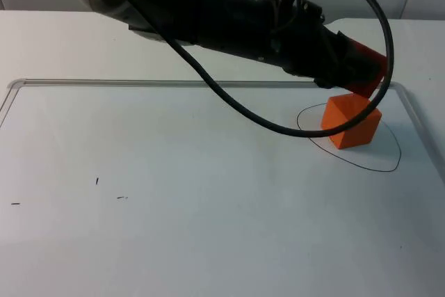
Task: Pick up one cube with the left hand and another cube with the right hand. First place the cube in the right hand at the target position, then stack the cube in the left hand on top.
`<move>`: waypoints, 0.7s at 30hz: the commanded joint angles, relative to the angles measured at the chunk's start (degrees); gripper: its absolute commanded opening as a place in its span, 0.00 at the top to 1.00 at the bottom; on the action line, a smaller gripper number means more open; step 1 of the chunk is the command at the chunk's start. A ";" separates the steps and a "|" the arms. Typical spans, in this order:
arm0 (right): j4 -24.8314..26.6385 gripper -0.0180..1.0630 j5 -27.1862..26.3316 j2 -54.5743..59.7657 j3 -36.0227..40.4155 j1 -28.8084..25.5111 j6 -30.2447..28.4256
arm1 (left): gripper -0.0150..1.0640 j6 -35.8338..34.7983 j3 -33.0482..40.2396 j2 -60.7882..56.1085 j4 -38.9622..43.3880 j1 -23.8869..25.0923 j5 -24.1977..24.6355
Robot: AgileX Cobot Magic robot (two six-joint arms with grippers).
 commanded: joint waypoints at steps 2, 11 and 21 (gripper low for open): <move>-0.16 0.23 -2.24 -0.22 1.28 0.21 0.01 | 0.99 0.02 -2.32 1.49 -0.75 -0.57 1.05; -0.16 0.23 -2.73 -0.22 1.26 0.21 -0.11 | 0.99 -0.25 -5.08 4.44 -0.75 -0.94 0.45; -0.16 0.23 -3.20 -0.22 1.26 0.21 -0.11 | 0.99 0.42 -5.79 4.94 -0.75 -1.17 0.08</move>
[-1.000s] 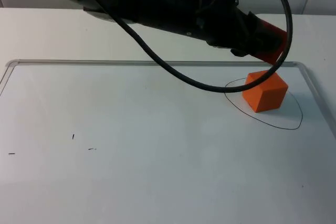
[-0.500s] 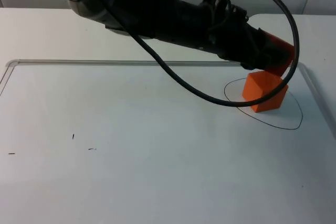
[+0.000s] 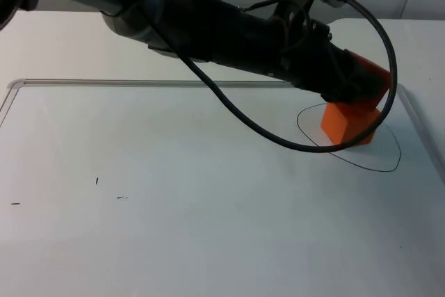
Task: Pick up one cube with the left hand and another cube with the right hand. First place the cube in the right hand at the target position, then stack the cube in the left hand on top.
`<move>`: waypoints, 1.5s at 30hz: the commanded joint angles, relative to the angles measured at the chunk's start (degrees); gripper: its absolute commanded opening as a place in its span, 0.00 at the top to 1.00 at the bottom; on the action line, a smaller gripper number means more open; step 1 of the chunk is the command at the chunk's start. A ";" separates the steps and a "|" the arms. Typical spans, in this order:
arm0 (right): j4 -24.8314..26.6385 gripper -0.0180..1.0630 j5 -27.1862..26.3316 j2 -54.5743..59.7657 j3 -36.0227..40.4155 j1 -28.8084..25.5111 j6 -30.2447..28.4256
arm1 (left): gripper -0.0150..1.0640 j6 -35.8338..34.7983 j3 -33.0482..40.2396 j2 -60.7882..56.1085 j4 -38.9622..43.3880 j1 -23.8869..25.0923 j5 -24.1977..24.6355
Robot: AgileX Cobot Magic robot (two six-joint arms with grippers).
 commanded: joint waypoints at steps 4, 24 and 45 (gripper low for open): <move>-0.16 0.23 -1.12 -0.22 0.20 0.21 -0.11 | 0.99 -0.22 -1.66 0.57 -0.75 -0.41 0.70; -0.29 0.23 -1.49 -0.22 0.20 0.21 -0.19 | 0.99 -0.69 -3.02 3.16 -0.75 -0.79 1.33; -0.39 0.23 -1.49 -0.22 0.20 0.21 -0.19 | 0.41 -2.44 -3.02 3.16 -0.75 -0.88 -0.01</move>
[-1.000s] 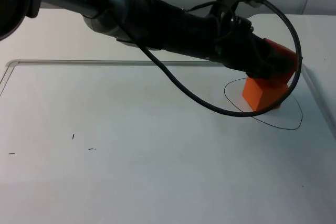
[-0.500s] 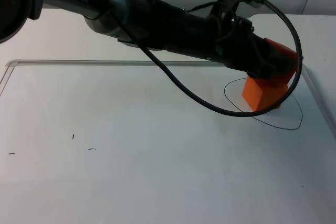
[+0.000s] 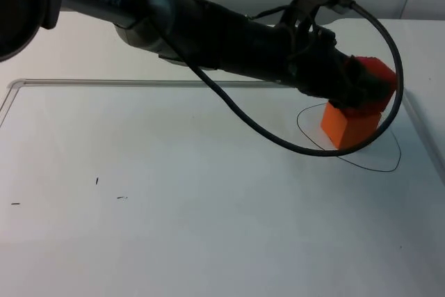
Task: Pick up one cube with the left hand and another cube with the right hand. First place the cube in the right hand at the target position, then stack the cube in the left hand on top.
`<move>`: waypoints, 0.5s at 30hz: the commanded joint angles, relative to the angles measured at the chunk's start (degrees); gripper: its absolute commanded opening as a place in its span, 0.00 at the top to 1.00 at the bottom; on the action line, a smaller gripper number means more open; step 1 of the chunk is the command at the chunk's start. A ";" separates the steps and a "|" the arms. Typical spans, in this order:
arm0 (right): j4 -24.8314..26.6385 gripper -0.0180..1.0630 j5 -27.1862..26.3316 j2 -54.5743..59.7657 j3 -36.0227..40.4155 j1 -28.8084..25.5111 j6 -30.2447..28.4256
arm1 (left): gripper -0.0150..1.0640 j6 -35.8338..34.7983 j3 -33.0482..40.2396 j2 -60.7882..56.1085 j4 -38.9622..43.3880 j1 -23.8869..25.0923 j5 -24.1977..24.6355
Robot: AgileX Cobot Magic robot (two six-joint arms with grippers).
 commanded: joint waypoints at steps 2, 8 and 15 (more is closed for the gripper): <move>-0.38 0.23 -0.84 -0.22 0.20 0.21 -0.38 | 0.41 -1.66 0.00 0.25 0.18 -0.05 -0.11; -0.38 0.23 -0.84 -0.22 0.20 0.21 -0.46 | 0.41 -3.34 0.00 0.25 0.71 0.40 0.00; -0.83 0.23 -0.84 -0.22 0.20 0.21 -0.40 | 0.41 -6.33 0.00 0.25 4.70 0.54 1.02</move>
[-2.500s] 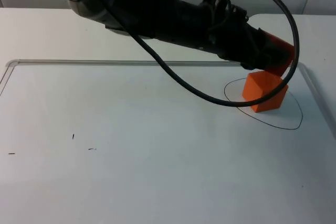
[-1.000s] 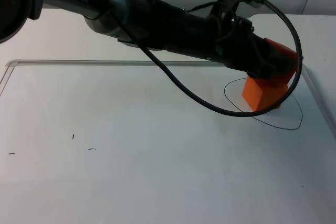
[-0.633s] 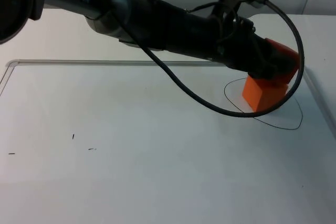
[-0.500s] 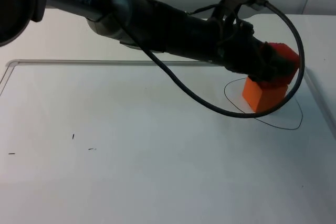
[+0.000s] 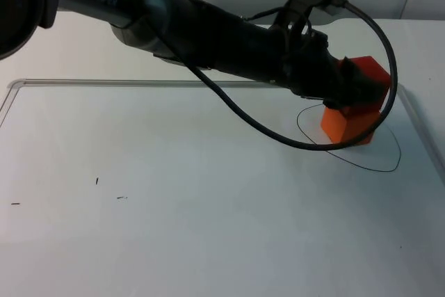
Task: Pick up one cube with the left hand and another cube with the right hand. First place the cube in the right hand at the target position, then stack the cube in the left hand on top.
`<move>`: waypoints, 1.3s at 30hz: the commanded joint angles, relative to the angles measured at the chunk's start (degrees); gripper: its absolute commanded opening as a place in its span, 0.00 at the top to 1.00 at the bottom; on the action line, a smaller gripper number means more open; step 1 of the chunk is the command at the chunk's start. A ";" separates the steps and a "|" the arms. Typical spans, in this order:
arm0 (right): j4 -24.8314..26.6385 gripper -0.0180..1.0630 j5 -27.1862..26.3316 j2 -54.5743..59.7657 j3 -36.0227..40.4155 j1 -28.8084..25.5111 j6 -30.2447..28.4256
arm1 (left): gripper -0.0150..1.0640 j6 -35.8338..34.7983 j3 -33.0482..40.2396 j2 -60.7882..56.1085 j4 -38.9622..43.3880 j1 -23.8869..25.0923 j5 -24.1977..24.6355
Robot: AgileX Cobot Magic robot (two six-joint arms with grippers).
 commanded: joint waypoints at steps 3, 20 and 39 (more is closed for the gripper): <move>-0.61 0.23 -0.84 -0.22 0.20 0.21 -0.29 | 0.41 -1.40 0.00 -0.01 1.77 -0.01 2.36; -0.61 0.23 -0.94 -0.22 0.20 0.21 -0.29 | 0.26 1.16 0.00 -0.12 1.66 -0.01 2.54; -0.61 0.23 -0.94 -0.22 0.20 0.21 -0.29 | 0.24 -7.47 0.00 -9.69 16.20 0.49 4.17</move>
